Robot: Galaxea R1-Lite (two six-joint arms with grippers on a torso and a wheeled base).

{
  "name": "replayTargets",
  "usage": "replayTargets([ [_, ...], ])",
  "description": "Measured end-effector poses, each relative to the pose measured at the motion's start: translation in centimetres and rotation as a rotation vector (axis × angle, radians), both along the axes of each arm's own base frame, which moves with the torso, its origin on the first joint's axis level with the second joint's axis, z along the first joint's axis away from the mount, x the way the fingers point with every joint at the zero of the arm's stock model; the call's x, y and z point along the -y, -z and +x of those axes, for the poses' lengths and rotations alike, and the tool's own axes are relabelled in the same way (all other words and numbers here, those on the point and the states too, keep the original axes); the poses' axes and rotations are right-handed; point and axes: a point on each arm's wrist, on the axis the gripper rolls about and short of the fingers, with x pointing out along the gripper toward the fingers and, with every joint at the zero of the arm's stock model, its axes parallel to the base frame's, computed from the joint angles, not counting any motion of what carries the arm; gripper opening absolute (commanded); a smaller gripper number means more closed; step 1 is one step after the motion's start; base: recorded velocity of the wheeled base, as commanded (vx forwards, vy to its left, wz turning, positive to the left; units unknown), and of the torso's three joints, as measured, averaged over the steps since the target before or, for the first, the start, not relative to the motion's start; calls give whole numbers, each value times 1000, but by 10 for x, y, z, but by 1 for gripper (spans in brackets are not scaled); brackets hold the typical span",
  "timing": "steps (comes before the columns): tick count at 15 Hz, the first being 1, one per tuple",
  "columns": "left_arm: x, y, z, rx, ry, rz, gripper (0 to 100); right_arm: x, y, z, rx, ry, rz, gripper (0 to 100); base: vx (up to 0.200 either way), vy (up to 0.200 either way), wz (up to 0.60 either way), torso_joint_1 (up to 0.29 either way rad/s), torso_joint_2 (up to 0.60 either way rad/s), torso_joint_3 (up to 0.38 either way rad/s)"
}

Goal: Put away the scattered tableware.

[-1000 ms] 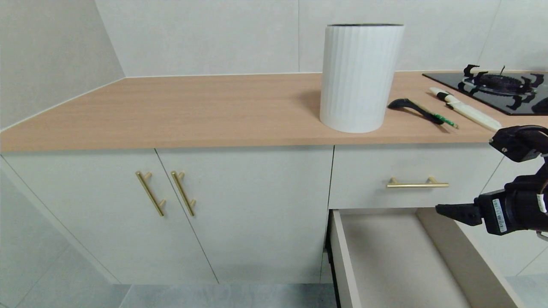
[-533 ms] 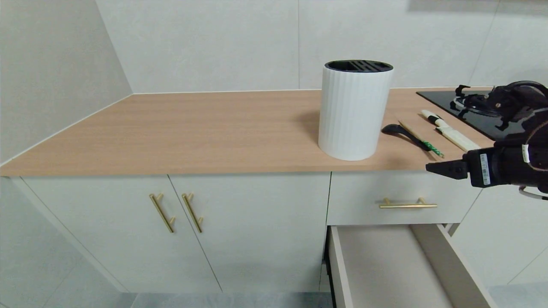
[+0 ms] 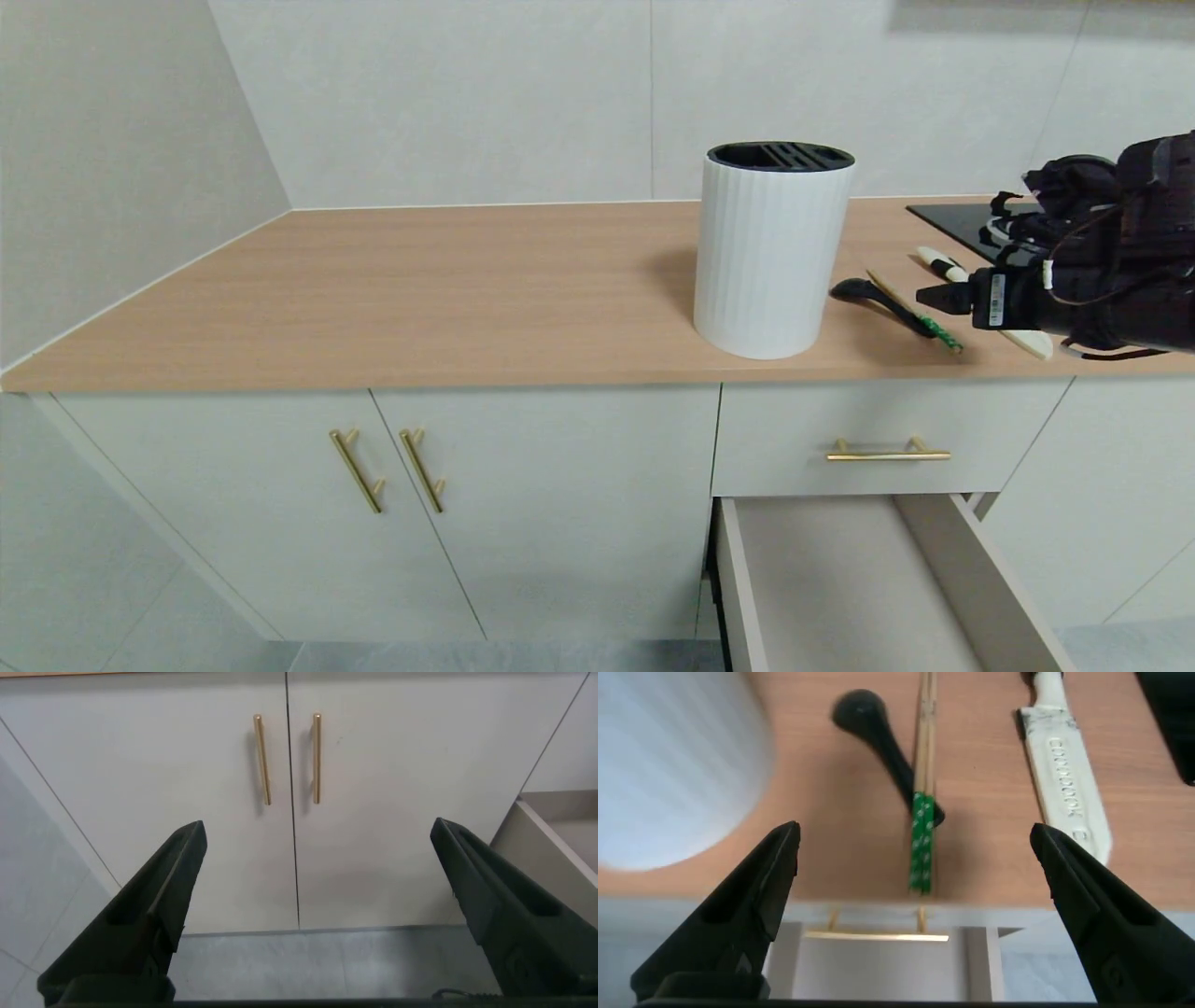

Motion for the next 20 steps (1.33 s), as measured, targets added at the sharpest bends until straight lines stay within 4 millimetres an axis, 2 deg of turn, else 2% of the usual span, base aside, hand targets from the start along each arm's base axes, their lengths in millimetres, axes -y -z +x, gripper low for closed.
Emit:
replayTargets([
  [3, 0, 0, 0, 0, 0, 0, 100, 3, 19, 22, -21, 18, -3, 100, 0, 0, 0, 0, 0, 0],
  [6, 0, 0, 0, 0, 0, 0, 100, 2, 36, 34, -67, 30, -16, 100, 0, 0, 0, 0, 0, 0],
  [13, 0, 0, 0, 0, 0, 0, 100, 1, 47, 42, -98, 35, -22, 100, 0, 0, 0, 0, 0, 0],
  [14, 0, 0, 0, 0, 0, 0, 100, 1, 48, 42, -99, 35, -21, 0, 0, 0, 0, 0, 0, 0],
  [20, 0, 0, 0, 0, 0, 0, 100, 1, 46, 41, -97, 35, -20, 0, 0, 0, 0, 0, 0, 0],
])
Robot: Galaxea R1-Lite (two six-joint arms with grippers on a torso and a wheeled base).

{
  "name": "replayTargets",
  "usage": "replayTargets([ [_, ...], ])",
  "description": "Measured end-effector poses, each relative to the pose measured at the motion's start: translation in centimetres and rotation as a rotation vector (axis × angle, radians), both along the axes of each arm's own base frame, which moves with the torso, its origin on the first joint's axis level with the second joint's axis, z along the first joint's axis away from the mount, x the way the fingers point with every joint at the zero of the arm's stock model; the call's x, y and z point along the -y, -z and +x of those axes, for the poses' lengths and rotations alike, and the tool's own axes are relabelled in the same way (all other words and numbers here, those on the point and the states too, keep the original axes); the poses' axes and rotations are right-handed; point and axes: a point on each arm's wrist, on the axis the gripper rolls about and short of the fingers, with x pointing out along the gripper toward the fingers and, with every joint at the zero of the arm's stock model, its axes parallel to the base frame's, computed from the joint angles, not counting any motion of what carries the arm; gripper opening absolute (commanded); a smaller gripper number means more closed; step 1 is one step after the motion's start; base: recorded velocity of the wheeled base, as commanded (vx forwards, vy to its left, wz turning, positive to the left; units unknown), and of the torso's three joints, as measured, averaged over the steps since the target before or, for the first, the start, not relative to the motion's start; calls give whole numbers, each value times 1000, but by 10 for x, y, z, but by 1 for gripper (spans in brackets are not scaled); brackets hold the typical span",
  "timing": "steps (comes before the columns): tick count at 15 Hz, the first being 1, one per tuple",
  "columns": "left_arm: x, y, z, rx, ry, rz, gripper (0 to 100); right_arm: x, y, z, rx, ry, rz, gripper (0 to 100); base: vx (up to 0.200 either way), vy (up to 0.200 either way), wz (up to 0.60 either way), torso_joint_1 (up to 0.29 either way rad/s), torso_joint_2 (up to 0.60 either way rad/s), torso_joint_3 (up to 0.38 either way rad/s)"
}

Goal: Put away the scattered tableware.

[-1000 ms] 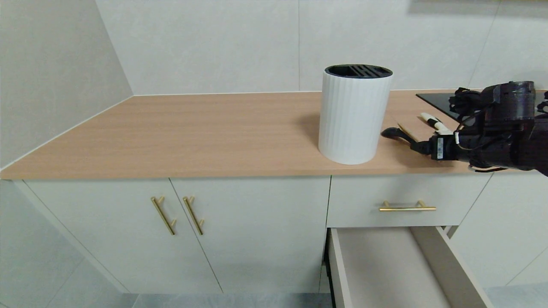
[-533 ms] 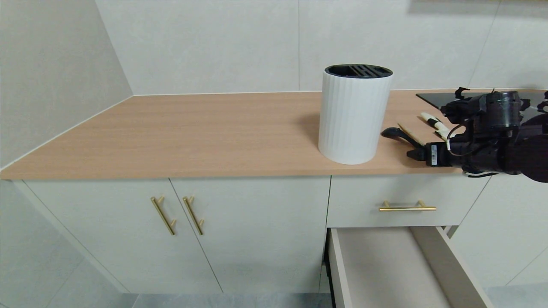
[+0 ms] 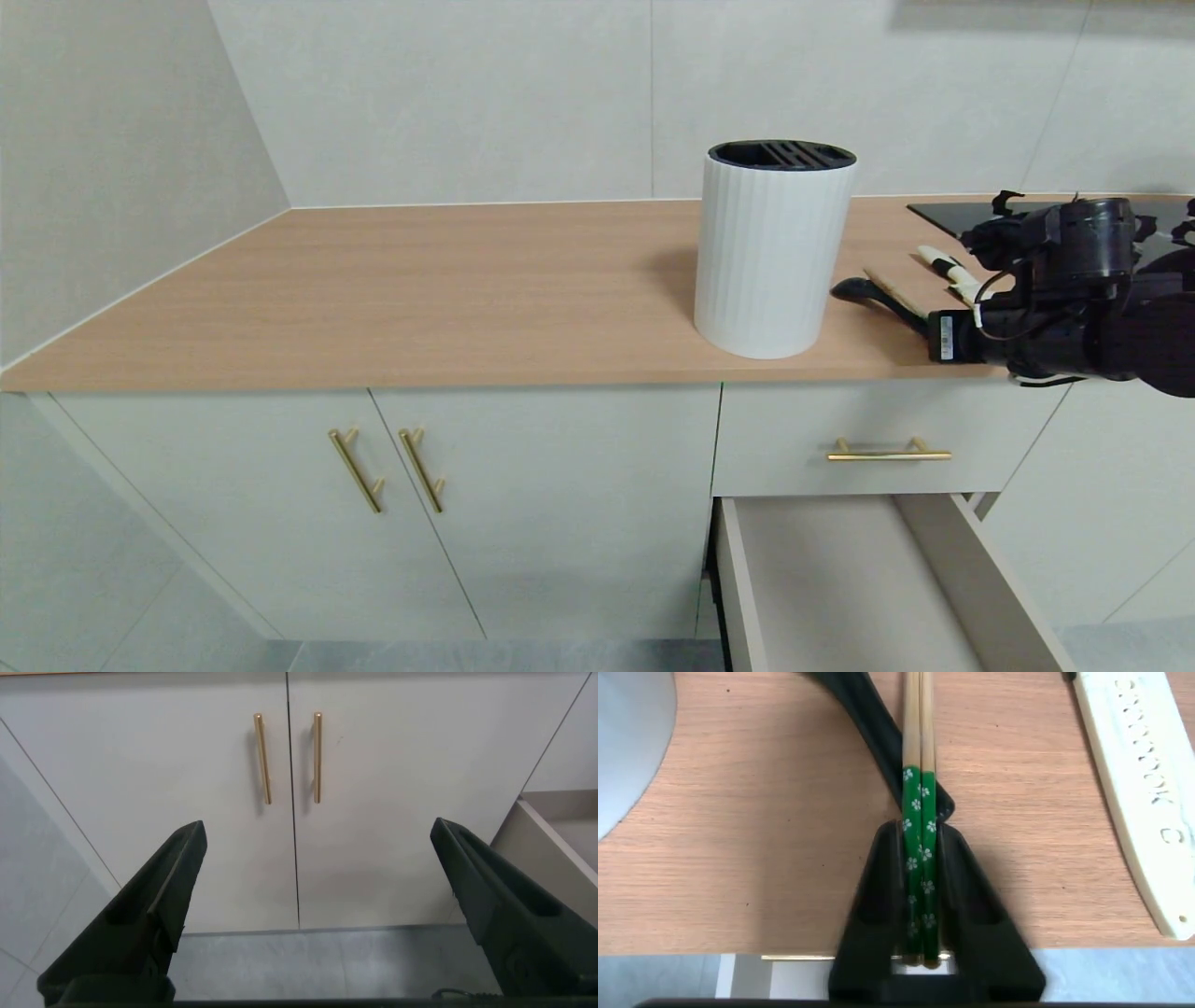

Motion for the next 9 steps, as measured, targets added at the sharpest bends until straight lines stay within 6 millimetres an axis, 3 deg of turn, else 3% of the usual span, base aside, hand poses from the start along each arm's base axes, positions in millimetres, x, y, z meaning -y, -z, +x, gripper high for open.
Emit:
replayTargets([
  [9, 0, 0, 0, 0, 0, 0, 100, 3, -19, -23, 40, -1, 6, 0, 0, 0, 0, 0, 0, 0],
])
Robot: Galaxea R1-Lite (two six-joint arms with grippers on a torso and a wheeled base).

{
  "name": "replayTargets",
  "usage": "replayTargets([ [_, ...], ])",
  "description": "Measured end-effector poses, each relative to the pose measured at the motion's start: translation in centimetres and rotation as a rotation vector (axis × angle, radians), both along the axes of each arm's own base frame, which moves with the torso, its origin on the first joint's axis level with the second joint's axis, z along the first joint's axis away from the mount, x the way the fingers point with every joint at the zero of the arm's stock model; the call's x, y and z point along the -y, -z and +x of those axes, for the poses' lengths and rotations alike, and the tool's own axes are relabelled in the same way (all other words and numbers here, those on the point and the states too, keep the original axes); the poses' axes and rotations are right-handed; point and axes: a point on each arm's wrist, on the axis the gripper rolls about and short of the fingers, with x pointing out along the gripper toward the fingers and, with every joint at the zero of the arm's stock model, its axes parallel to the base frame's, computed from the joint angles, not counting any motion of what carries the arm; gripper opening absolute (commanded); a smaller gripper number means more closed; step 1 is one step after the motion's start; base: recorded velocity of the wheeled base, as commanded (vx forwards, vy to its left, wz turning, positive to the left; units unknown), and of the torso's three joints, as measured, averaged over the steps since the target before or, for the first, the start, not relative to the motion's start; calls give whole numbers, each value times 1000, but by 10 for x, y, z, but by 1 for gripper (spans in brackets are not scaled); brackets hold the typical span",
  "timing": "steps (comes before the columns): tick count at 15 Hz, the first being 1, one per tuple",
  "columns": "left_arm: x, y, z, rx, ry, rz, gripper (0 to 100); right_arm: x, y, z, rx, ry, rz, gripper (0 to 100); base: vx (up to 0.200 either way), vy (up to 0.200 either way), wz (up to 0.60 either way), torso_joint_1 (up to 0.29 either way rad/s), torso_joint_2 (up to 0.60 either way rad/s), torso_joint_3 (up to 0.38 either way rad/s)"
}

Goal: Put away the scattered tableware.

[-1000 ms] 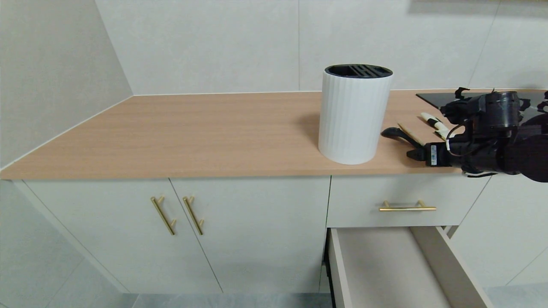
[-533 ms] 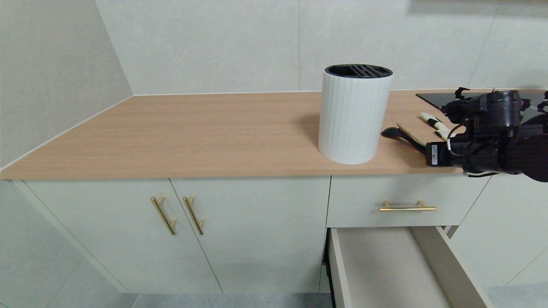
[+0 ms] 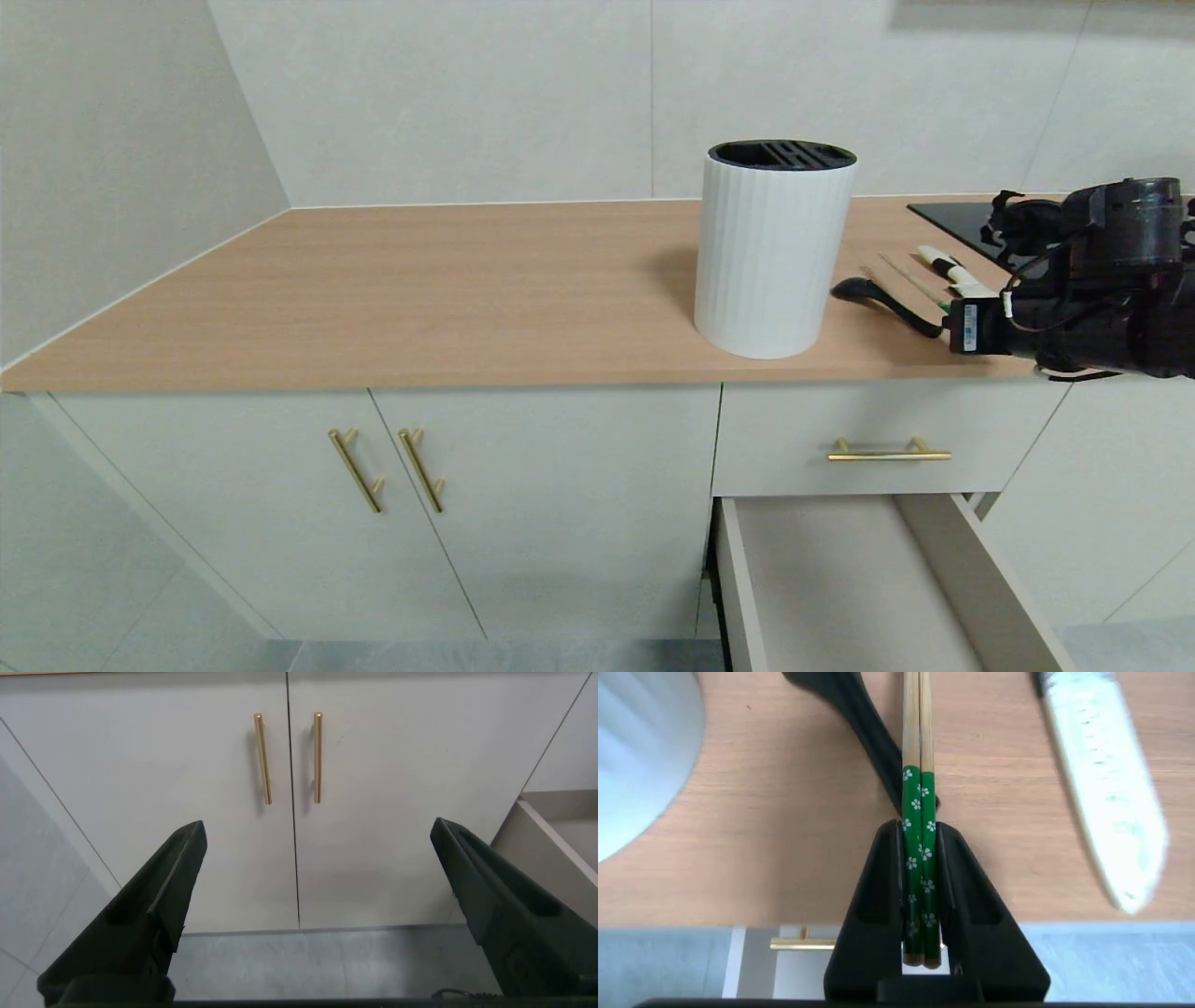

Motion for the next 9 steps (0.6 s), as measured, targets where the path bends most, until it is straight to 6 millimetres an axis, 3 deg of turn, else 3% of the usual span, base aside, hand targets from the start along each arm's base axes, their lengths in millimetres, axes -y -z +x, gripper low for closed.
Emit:
replayTargets([
  [5, 0, 0, 0, 0, 0, 0, 100, 1, -17, -52, -23, -30, 1, 0, 0, 0, 0, 0, 0, 0],
  [9, 0, 0, 0, 0, 0, 0, 100, 7, -20, -110, -98, -116, 17, 0, 0, 0, 0, 0, 0, 0],
])
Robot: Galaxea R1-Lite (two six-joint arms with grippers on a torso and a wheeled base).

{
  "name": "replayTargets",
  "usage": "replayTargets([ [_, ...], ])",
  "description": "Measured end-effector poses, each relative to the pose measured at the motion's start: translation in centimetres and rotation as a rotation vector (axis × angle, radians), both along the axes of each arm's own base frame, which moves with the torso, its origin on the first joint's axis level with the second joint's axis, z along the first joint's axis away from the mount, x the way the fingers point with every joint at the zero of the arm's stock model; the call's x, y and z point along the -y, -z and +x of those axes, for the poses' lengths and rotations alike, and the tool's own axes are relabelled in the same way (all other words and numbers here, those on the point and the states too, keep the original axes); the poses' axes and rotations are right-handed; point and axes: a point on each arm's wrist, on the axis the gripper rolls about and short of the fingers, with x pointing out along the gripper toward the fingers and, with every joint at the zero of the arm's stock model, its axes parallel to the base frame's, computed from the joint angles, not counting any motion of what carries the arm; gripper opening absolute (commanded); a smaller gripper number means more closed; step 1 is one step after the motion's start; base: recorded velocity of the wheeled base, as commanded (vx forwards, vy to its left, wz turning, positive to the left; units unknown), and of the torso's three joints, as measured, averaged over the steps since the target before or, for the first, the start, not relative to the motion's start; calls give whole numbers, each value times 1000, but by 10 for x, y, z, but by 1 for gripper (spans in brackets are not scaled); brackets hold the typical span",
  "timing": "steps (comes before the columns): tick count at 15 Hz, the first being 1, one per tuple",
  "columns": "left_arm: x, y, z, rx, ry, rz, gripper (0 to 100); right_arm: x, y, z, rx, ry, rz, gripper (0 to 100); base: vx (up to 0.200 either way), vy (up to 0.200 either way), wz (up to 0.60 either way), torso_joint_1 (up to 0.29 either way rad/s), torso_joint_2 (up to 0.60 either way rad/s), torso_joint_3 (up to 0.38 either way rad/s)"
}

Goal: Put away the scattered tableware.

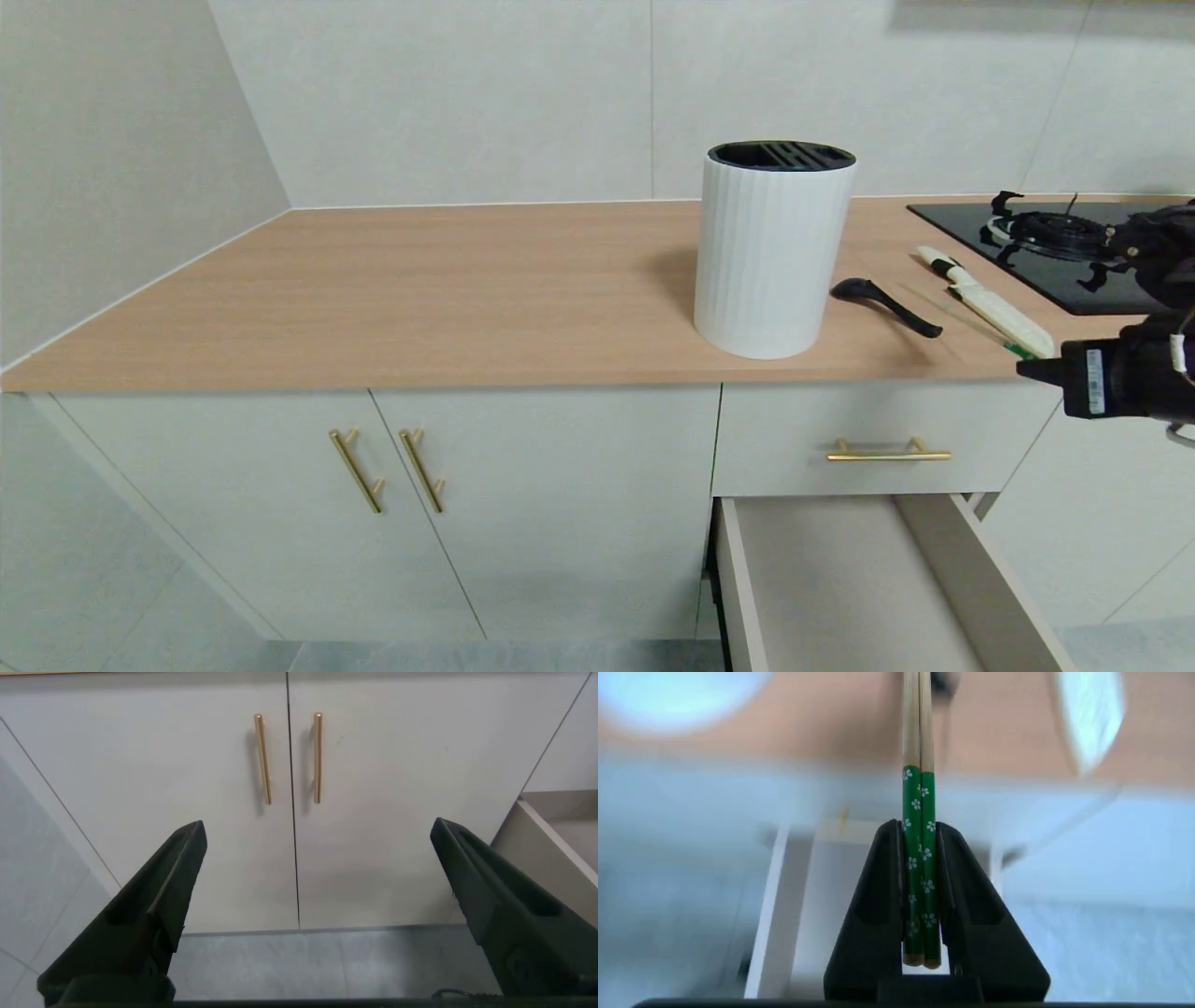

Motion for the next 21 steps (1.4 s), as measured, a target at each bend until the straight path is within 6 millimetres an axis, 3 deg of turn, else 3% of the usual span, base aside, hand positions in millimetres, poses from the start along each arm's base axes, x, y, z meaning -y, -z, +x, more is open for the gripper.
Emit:
replayTargets([
  [5, 0, 0, 0, 0, 0, 0, 100, 3, -5, -50, -71, -232, 2, 0, 0, 0, 0, 0, 0, 0],
  [8, 0, 0, 0, 0, -1, 0, 100, 3, -11, -70, -49, -348, -11, 0, 0, 0, 0, 0, 0, 0],
  [15, 0, 0, 0, 1, 0, 0, 100, -11, 2, -83, -73, -496, -39, 0, 0, 0, 0, -7, 17, 11],
  [21, 0, 0, 0, 0, 0, 0, 100, -13, 7, -82, -93, -510, -41, 0, 0, 0, 0, -152, 397, 241],
])
